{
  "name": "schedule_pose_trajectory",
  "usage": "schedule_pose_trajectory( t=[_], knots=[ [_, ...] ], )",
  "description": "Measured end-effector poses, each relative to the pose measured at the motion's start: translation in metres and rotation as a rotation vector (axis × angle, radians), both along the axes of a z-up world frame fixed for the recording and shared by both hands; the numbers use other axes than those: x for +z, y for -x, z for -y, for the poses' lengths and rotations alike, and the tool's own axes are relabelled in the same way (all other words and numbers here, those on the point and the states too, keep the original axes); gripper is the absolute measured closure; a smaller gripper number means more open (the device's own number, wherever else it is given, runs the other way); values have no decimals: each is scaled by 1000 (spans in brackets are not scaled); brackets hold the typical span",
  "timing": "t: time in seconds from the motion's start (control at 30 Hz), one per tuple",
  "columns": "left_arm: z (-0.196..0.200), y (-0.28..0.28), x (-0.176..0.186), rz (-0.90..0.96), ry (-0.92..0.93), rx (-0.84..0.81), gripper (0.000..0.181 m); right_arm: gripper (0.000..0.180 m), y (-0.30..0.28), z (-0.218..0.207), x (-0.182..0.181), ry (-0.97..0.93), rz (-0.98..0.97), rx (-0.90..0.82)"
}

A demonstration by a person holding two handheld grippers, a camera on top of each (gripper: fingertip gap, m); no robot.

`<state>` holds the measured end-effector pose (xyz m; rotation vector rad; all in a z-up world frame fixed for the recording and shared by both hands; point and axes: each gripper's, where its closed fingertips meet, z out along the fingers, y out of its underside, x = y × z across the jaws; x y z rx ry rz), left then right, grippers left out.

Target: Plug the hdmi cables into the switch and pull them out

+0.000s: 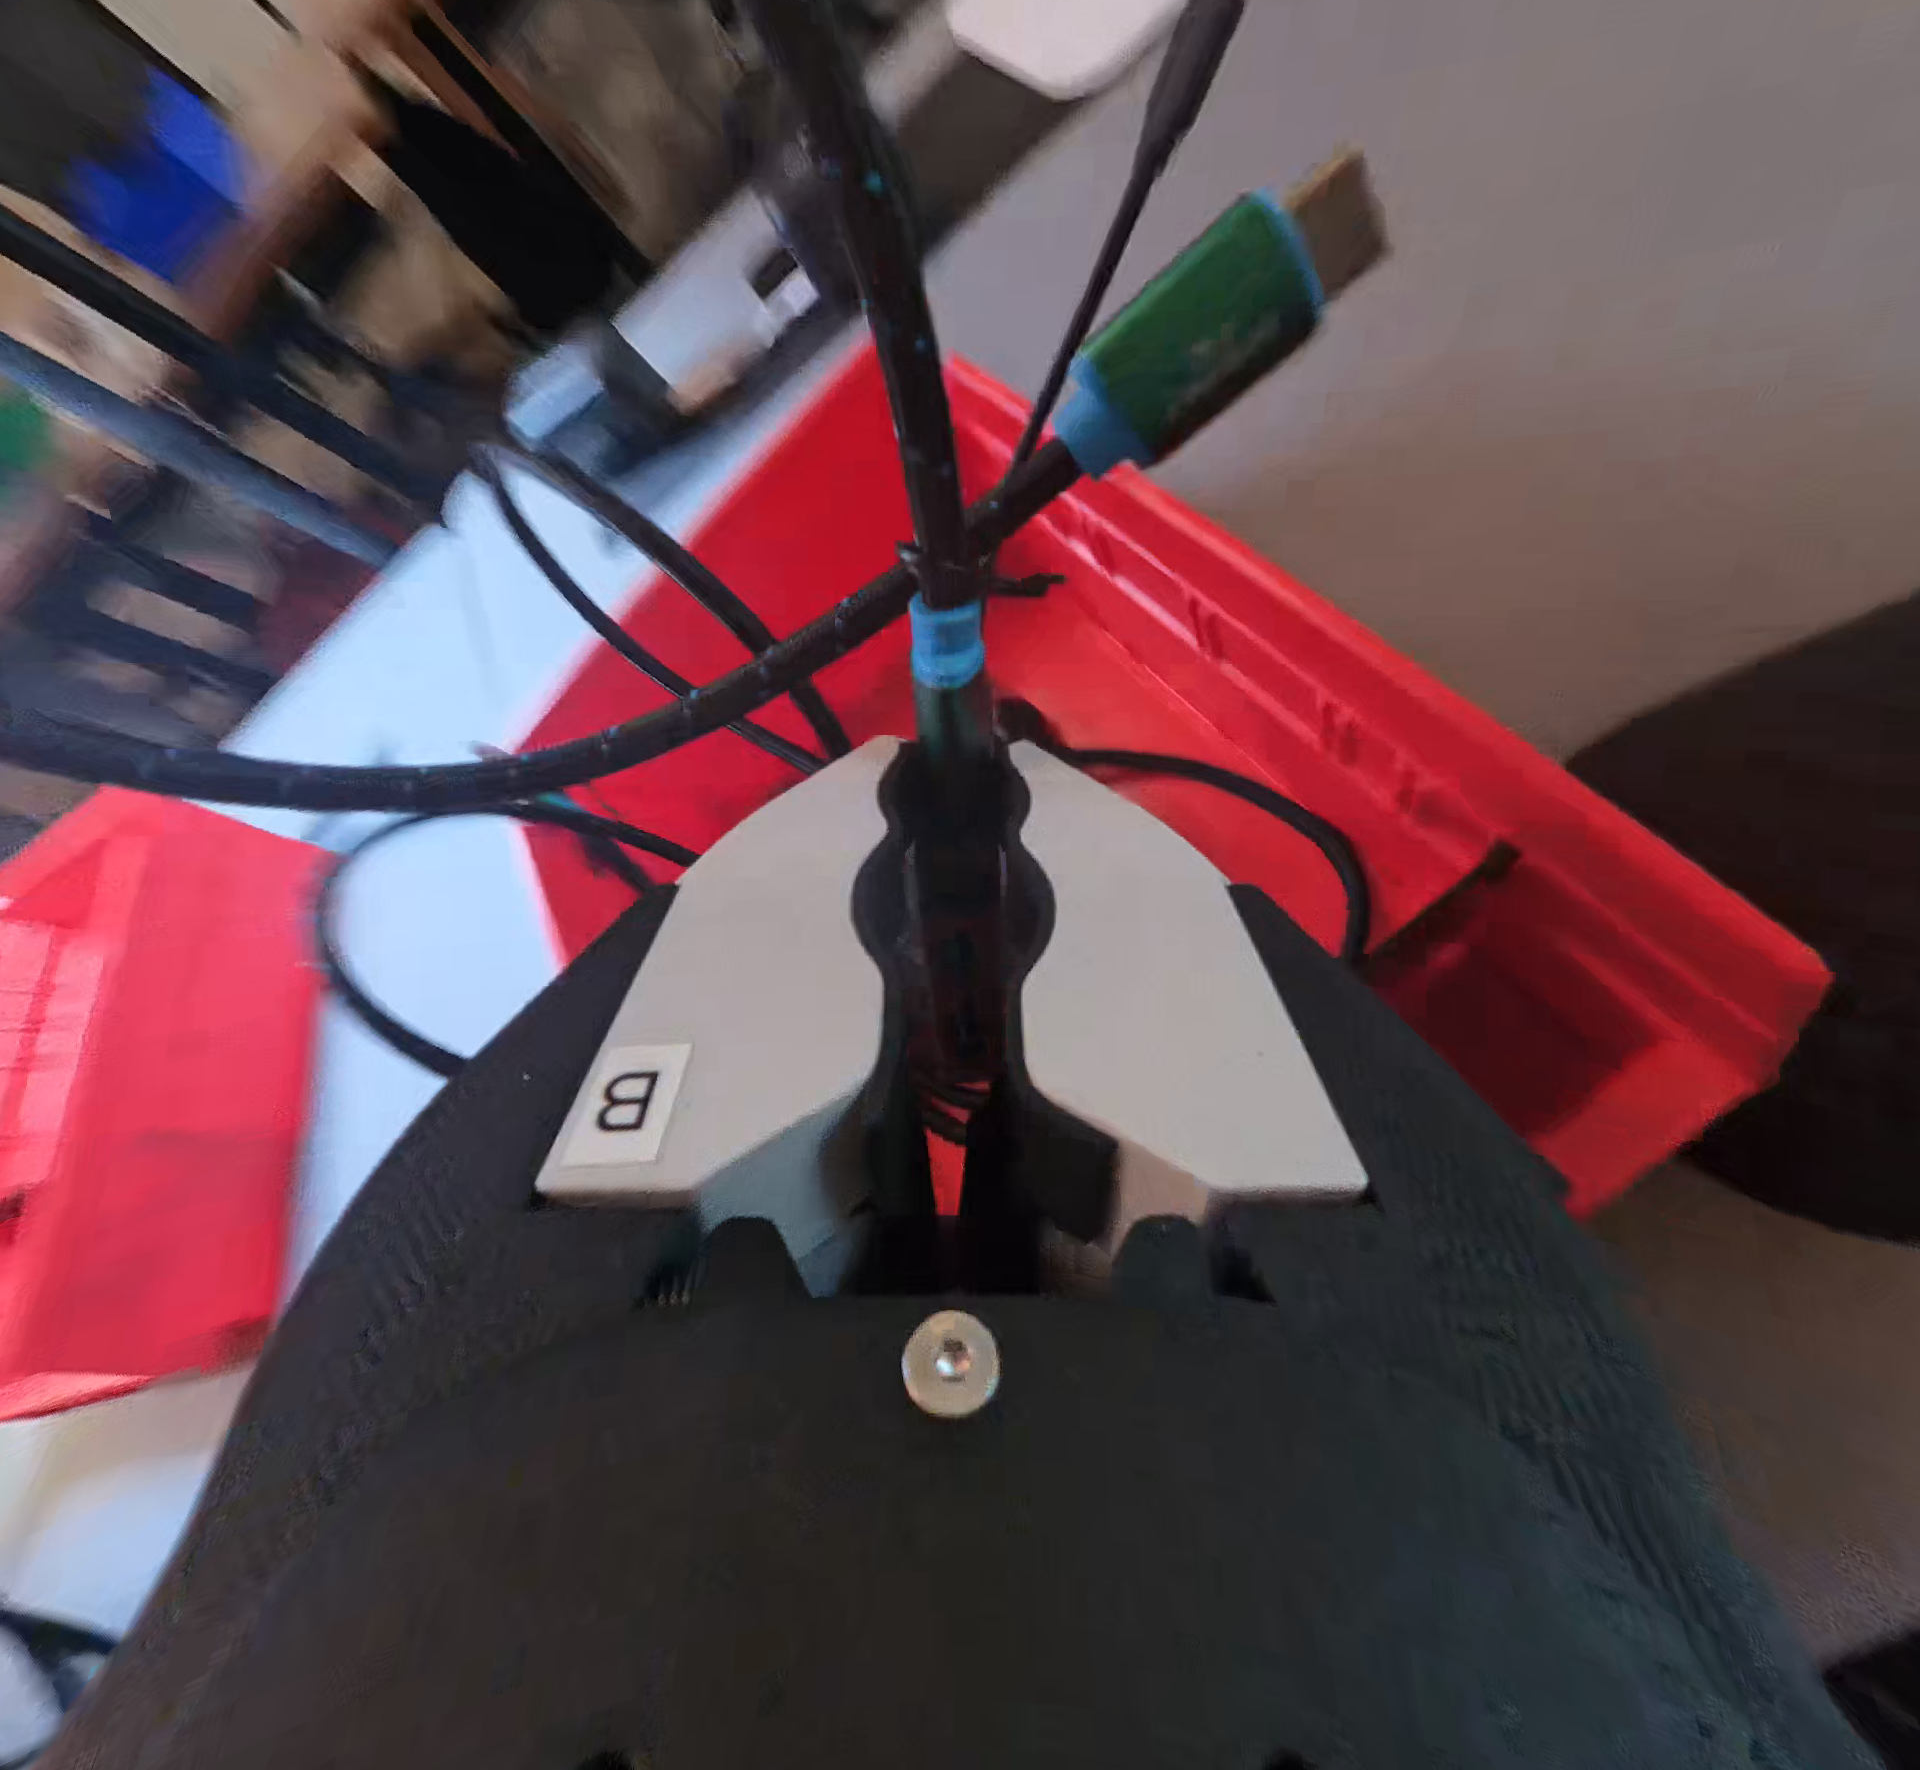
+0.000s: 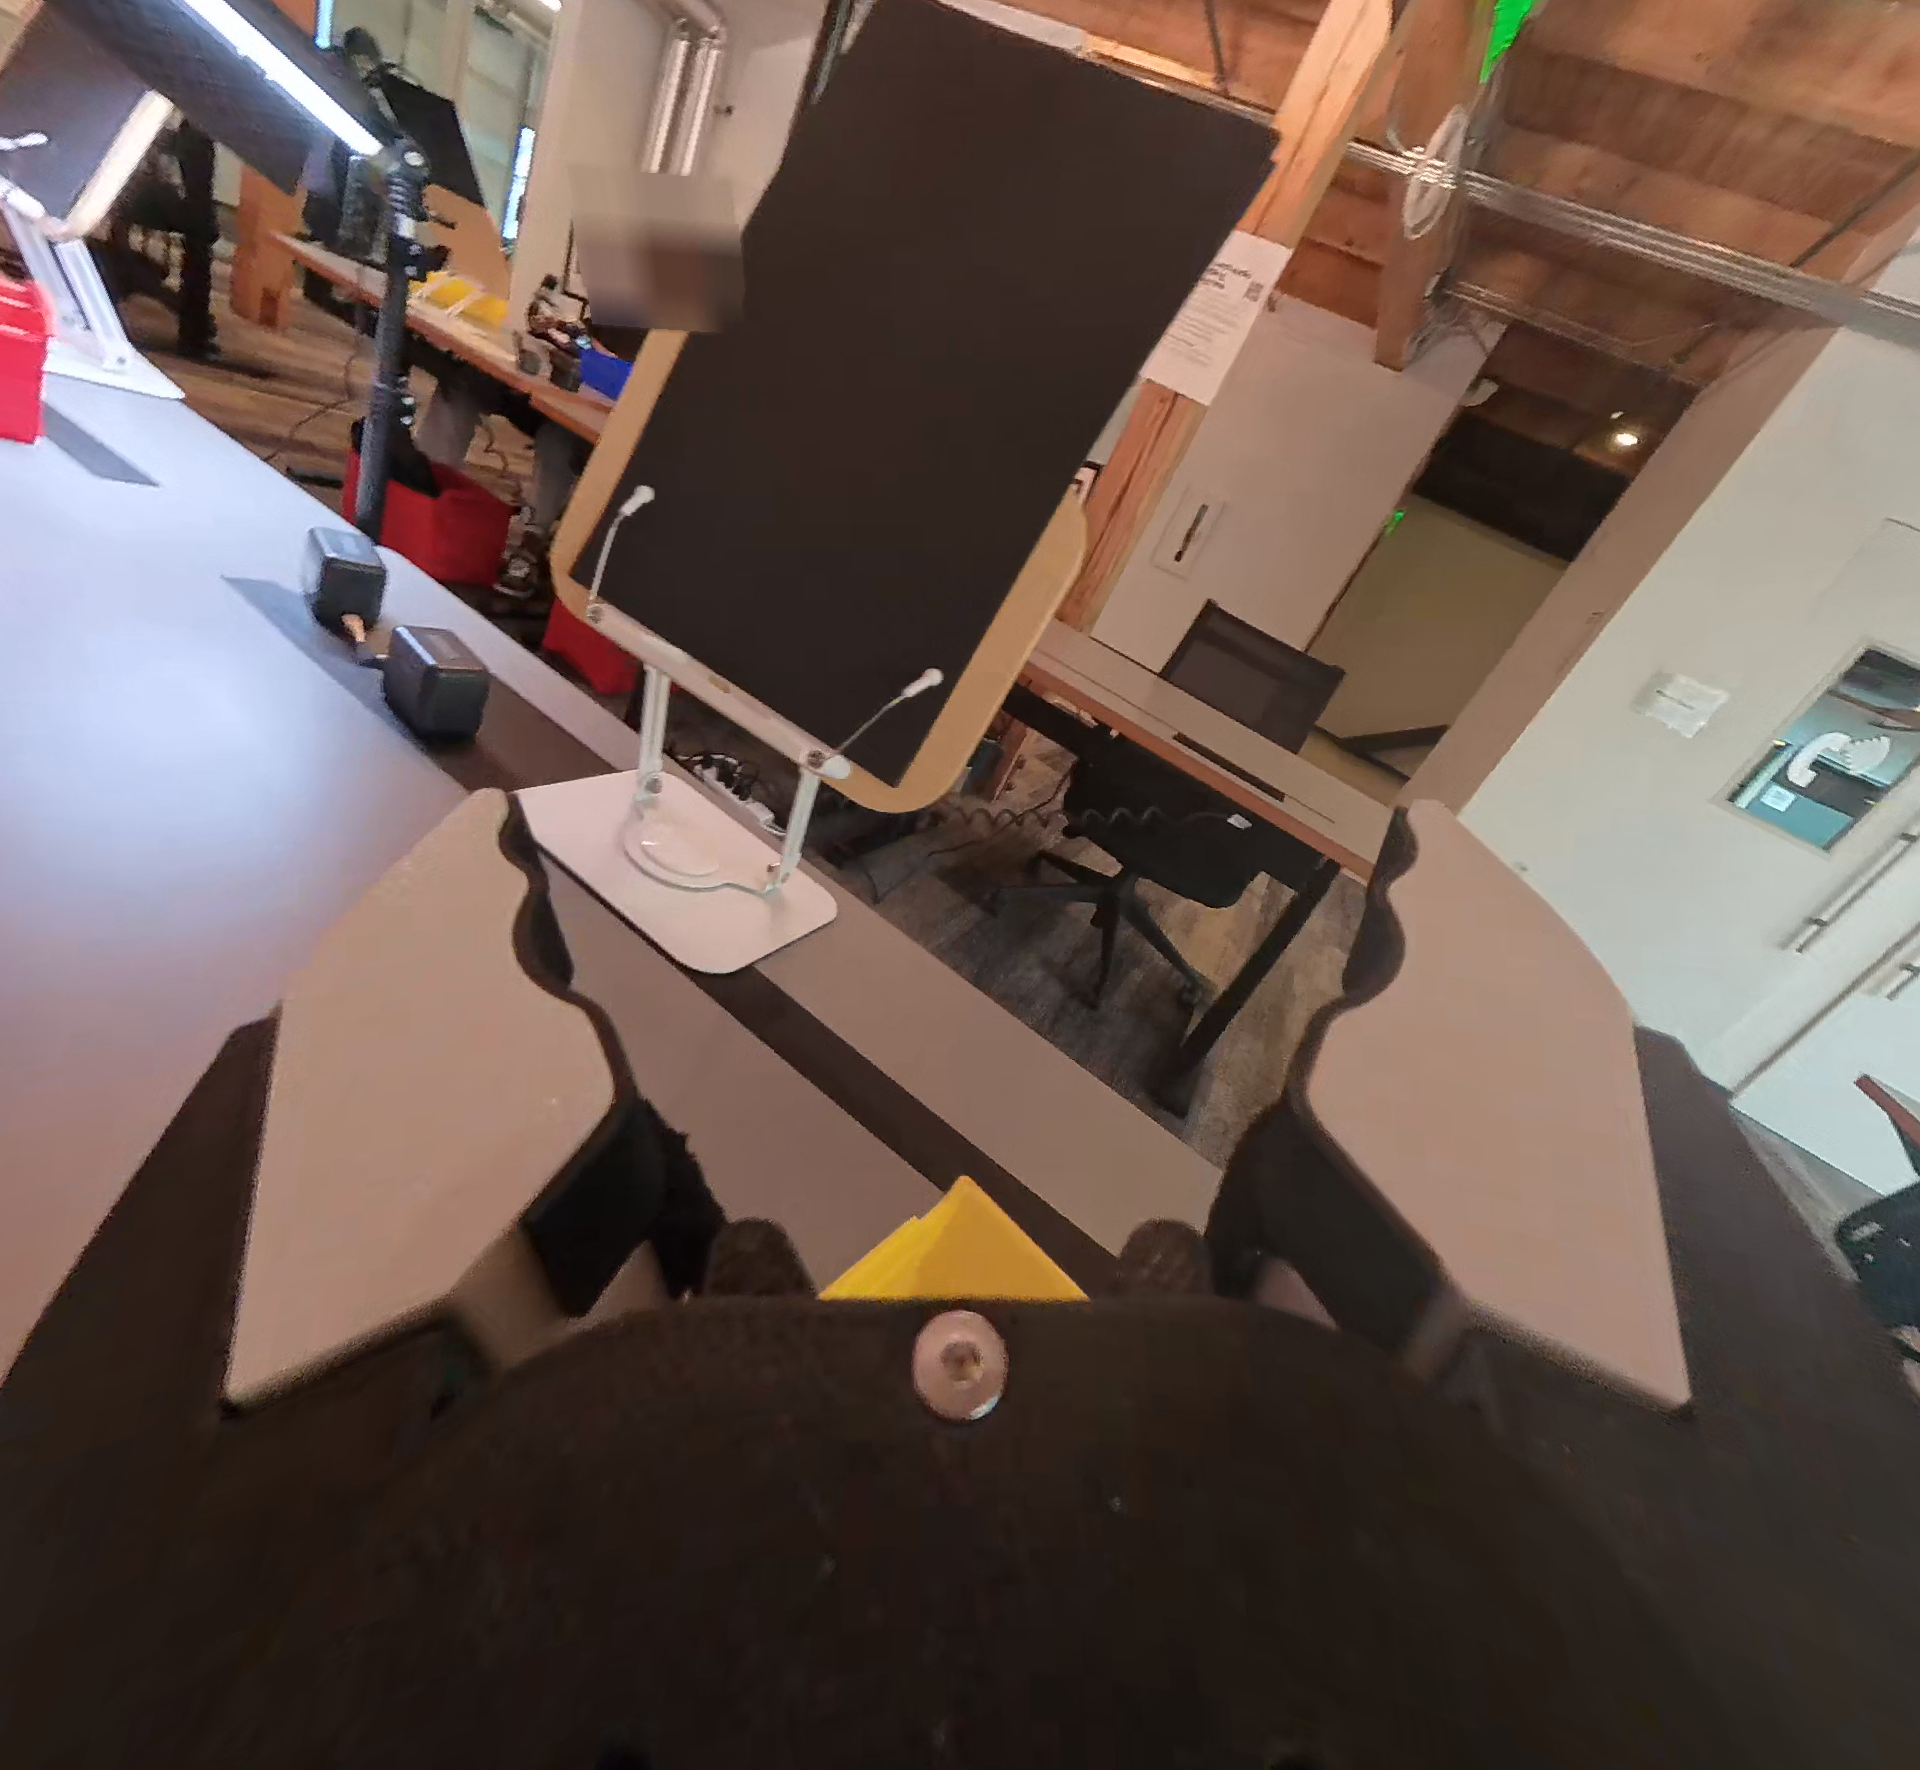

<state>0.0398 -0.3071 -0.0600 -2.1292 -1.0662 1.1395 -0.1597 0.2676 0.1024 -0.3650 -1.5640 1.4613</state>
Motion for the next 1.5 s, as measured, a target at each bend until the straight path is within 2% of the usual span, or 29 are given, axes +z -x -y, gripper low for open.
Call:
schedule_pose_trajectory(
  t=[0.03,0.17,0.3,0.43,0.5,0.57,0.67,0.73,0.8,0.87,0.97,1.07,1.13,1.3,1.37,1.43,1.5],
  knots=[
    [-4,-2,15,-79,51,-4,168,35,-2,5,-1,-8,3,18],
    [-31,-10,69,-348,231,-1,169,38,-18,32,5,17,1,133],
    [-76,-7,105,-543,470,5,168,53,-52,80,16,89,-8,370],
    [-139,13,117,-672,645,-47,169,70,-101,146,10,68,-19,648],
    [-171,28,113,-728,694,-89,169,79,-129,179,-2,-6,-80,760],
    [-198,48,99,-730,747,-119,168,98,-152,209,-21,-130,-173,809],
    [-229,77,72,-731,762,-161,168,137,-170,241,-52,-263,-292,753],
    [-246,92,52,-729,729,-192,168,146,-173,259,-79,-384,-360,714],
    [-258,101,35,-749,667,-215,169,148,-165,273,-107,-513,-418,643],
    [-264,107,17,-770,599,-228,169,148,-143,280,-133,-661,-518,502],
    [-269,108,-3,-751,646,-270,169,148,-108,284,-165,-852,-664,295],
    [-279,104,-14,-736,641,-326,169,148,-98,289,-174,-856,-751,208],
    [-284,105,-23,-721,670,-353,169,155,-97,291,-176,-861,-791,172],
    [-286,106,-32,-711,581,-396,168,164,-94,288,-188,-945,-763,151],
    [-288,105,-32,-735,553,-418,164,166,-97,282,-190,-945,-741,147],
    [-282,110,-41,-685,560,-410,146,167,-99,273,-193,-922,-696,143],
    [-280,114,-49,-659,587,-419,148,167,-104,265,-197,-894,-673,159]
  ],
)
